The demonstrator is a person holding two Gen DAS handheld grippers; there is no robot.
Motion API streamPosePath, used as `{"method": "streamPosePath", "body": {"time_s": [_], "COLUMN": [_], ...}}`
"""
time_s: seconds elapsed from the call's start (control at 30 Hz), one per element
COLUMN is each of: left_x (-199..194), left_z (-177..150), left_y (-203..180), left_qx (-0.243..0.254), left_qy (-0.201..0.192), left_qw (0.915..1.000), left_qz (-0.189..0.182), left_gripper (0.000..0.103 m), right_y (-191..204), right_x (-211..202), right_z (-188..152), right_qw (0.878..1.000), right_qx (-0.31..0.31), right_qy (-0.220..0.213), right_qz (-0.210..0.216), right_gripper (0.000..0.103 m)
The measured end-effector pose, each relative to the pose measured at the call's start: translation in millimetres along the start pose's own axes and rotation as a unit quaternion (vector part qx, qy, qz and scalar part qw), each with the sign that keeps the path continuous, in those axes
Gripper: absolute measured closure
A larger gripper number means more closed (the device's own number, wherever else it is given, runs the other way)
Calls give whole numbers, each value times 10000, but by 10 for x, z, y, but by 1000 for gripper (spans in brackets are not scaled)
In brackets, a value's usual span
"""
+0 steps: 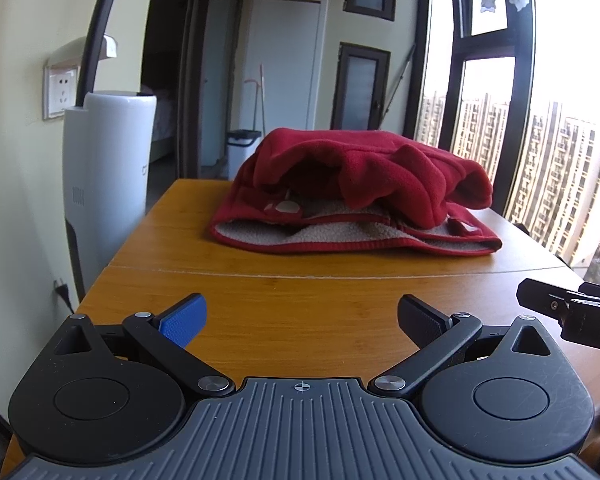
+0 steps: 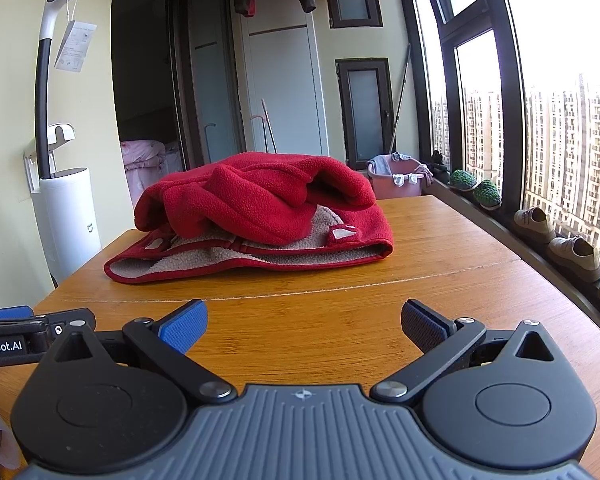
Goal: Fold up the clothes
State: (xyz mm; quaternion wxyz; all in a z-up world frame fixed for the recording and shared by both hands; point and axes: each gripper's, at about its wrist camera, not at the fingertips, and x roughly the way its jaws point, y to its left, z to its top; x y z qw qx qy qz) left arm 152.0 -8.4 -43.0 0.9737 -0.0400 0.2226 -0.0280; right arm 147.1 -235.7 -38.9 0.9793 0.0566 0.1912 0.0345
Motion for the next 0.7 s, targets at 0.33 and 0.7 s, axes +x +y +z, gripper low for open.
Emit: {"method": "streamPosePath", "body": {"time_s": [0.33,0.7], "left_x": [34,21], "left_z": [58,504], "left_y": [116,513], "left_qx": [-227,-206], "left_qy": [157,-236], "left_qw": [9994,9995], "left_qz": [-205,38], "left_gripper": [0,0], "right_y": [-178,-894], "right_x": [77,918], "right_z": [121,471], "right_qw": [9988,9844], "right_qx": [202,-25], "right_qy": [422,1557], "right_qz": [118,-820], "right_gripper": [0,0]}}
